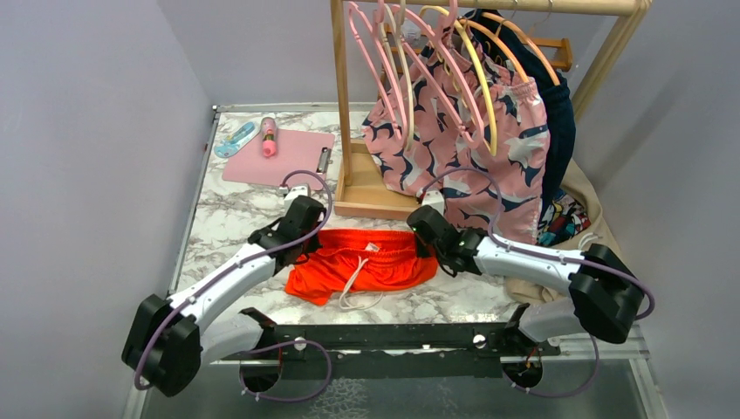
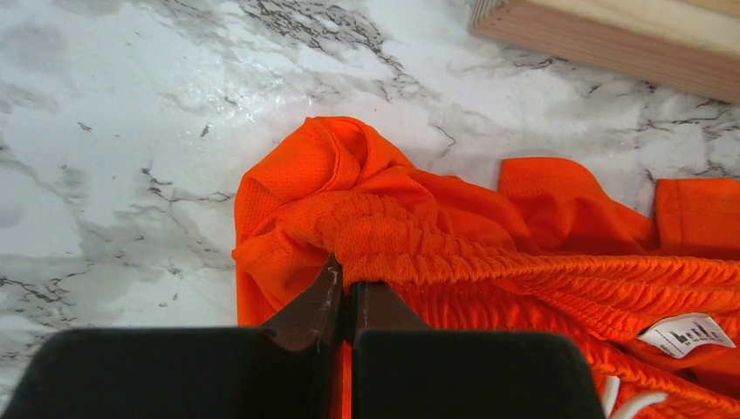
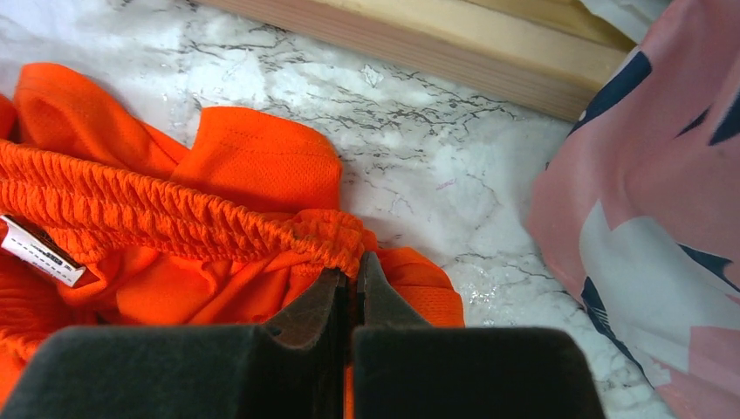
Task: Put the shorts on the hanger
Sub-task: Adjust the shorts at the center of the board.
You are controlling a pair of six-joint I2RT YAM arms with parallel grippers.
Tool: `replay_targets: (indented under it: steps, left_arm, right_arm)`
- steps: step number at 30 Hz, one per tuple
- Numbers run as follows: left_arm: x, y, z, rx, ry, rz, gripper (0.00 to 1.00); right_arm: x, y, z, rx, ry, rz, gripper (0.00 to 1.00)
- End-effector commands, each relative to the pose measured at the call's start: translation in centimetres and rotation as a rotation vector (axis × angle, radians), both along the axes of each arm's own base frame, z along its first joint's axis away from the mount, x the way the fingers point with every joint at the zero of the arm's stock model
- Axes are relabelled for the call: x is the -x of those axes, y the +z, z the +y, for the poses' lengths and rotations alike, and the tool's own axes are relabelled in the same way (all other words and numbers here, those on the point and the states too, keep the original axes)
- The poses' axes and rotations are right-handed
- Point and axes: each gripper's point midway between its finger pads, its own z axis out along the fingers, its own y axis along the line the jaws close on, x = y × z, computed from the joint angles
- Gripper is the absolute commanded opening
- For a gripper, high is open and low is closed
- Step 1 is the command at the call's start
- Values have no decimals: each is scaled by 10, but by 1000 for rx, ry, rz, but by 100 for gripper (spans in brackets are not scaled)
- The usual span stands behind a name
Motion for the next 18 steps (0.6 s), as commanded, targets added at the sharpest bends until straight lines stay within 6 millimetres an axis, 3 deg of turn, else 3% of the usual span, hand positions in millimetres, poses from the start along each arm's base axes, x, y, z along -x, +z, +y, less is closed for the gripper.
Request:
replay_targets:
  steps: [1, 6, 11, 18]
  left_arm:
    - [-2, -9, -14, 46, -23, 73, 0]
    - [3, -21, -16, 55, -29, 109, 0]
    - [-1, 1, -18, 92, -46, 31, 8]
    - [3, 9, -14, 80, -65, 4, 22]
  right_arm:
    - [5, -13, 3, 17, 18, 69, 1]
    - [11, -20, 3, 20, 42, 99, 1]
    - [18, -10, 7, -18, 95, 94, 4]
    - [21, -5, 9, -12, 134, 104, 22]
